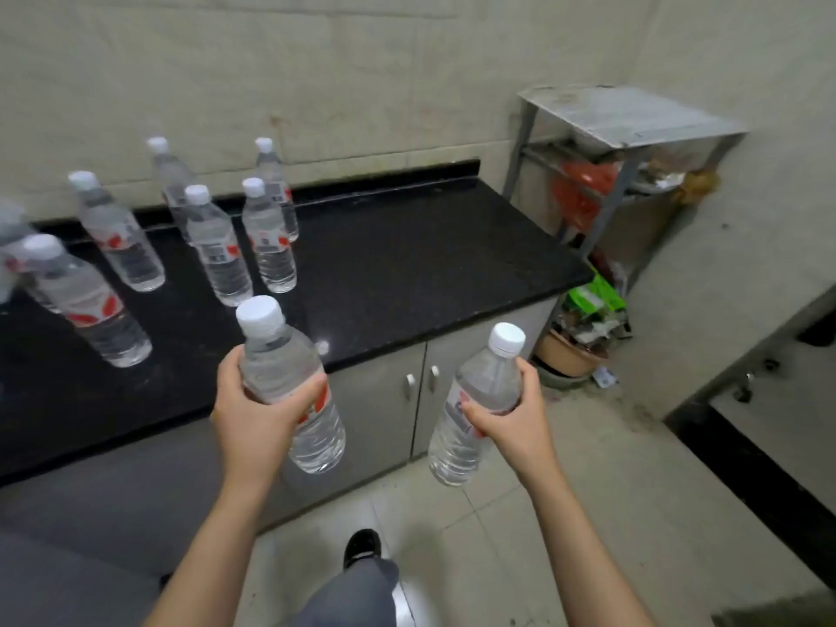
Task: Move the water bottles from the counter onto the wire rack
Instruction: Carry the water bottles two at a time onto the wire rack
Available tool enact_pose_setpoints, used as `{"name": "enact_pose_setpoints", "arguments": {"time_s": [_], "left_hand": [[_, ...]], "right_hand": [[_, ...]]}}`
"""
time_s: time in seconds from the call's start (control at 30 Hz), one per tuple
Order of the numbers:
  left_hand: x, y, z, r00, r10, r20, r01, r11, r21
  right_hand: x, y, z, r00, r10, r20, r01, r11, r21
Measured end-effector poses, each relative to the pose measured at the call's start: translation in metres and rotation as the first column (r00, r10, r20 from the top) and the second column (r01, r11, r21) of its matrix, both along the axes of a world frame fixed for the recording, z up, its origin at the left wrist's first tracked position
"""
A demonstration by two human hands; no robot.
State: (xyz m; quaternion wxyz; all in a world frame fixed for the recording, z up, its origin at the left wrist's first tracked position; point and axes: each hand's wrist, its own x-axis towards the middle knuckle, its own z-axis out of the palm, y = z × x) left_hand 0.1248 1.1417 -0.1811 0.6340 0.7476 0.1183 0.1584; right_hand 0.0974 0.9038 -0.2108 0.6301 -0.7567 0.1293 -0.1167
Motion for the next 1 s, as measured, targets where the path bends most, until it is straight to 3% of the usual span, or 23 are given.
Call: {"name": "enact_pose_setpoints", "arguments": {"time_s": [0.3,0.6,1.0], "left_hand": [[0.054,-0.144,-0.003,0.956,-0.294,0.027,0.293,0.956,0.029],[0.13,-0.327,-0.007,0.916,-0.402,0.011,0.401,0.912,-0.086],[0.183,-0.508,0.005,0.836,-0.549,-0.023,0.548,0.836,-0.021]], "right_hand": [[-0.006,-0.137,0.015,0.974,-0.226,-0.031,0.22,0.967,-0.128],[0.033,-0.296,0.05,0.93,-0.357,-0.084,0.321,0.904,-0.284],[0.055,-0.451,0.026,0.853,-0.5,-0.153,0.461,0.857,-0.23]]}}
